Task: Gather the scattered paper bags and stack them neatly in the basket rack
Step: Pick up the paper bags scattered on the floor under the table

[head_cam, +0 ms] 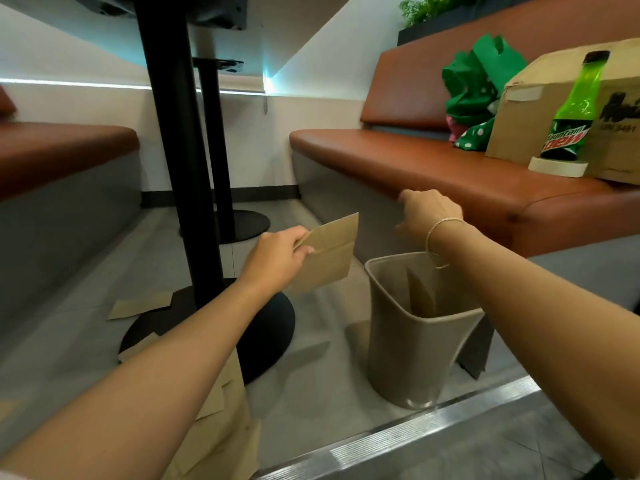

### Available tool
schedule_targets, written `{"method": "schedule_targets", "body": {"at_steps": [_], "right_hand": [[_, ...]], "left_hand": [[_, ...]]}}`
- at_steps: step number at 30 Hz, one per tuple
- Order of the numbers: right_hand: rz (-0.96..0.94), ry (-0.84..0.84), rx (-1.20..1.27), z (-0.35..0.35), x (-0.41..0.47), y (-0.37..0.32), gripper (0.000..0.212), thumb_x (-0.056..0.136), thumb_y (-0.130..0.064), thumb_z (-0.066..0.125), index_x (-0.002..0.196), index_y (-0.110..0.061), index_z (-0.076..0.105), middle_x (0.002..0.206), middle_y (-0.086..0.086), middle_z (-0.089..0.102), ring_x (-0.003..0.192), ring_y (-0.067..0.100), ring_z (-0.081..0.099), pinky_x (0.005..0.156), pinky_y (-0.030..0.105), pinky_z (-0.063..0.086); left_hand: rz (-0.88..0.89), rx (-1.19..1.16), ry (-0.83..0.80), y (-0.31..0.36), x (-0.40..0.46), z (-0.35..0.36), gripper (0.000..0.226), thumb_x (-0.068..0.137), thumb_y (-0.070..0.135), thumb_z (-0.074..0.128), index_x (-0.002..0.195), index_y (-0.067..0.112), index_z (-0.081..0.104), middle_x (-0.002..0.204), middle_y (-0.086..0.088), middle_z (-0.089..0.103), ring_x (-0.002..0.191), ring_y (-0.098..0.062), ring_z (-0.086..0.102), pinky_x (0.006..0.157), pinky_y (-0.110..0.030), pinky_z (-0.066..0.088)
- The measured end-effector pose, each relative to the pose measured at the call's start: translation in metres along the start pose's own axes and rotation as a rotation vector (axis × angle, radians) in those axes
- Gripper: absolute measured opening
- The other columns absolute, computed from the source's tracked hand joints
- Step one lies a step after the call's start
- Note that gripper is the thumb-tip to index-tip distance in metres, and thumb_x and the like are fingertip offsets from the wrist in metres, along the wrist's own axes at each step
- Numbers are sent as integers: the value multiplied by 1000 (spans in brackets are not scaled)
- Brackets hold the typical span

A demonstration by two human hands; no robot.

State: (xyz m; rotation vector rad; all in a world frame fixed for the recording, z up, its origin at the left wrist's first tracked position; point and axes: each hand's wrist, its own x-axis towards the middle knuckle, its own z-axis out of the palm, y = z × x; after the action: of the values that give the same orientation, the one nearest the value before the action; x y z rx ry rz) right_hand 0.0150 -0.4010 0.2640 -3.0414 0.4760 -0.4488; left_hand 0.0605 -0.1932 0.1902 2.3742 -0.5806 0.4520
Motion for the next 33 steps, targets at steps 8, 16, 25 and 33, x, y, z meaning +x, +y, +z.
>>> {"method": "schedule_targets", "body": {"at_steps": [8, 16, 25, 33], "right_hand": [[-479, -165, -52, 11, -11, -37, 33, 86, -15, 52, 118, -24, 59, 112, 8, 62, 106, 30, 56, 83, 31, 45], [-118, 197, -130, -7, 0, -12, 35, 89, -1, 41, 118, -14, 58, 116, 19, 59, 107, 39, 57, 84, 41, 45], [148, 70, -163, 1, 3, -3, 28, 93, -5, 44, 116, -1, 60, 114, 19, 60, 106, 37, 58, 80, 39, 44], [27, -154, -204, 58, -11, -65, 15, 91, -12, 54, 102, -4, 61, 69, 8, 48, 68, 23, 51, 68, 34, 46]], "left_hand": [[17, -59, 35, 12, 3, 15, 12, 89, 25, 61, 99, 22, 67, 89, -1, 67, 89, -21, 60, 80, -40, 52], [-123, 4, -1, -21, -1, 13, 35, 90, 23, 61, 124, 20, 53, 120, 2, 58, 106, -16, 57, 91, -37, 50], [-149, 231, -225, -55, -22, 8, 21, 95, 20, 50, 112, 24, 62, 112, 2, 64, 102, -17, 59, 82, -30, 48], [-319, 385, -408, -129, -67, -6, 23, 94, 20, 49, 115, 24, 56, 114, -3, 58, 99, -23, 57, 73, -30, 43]]}}
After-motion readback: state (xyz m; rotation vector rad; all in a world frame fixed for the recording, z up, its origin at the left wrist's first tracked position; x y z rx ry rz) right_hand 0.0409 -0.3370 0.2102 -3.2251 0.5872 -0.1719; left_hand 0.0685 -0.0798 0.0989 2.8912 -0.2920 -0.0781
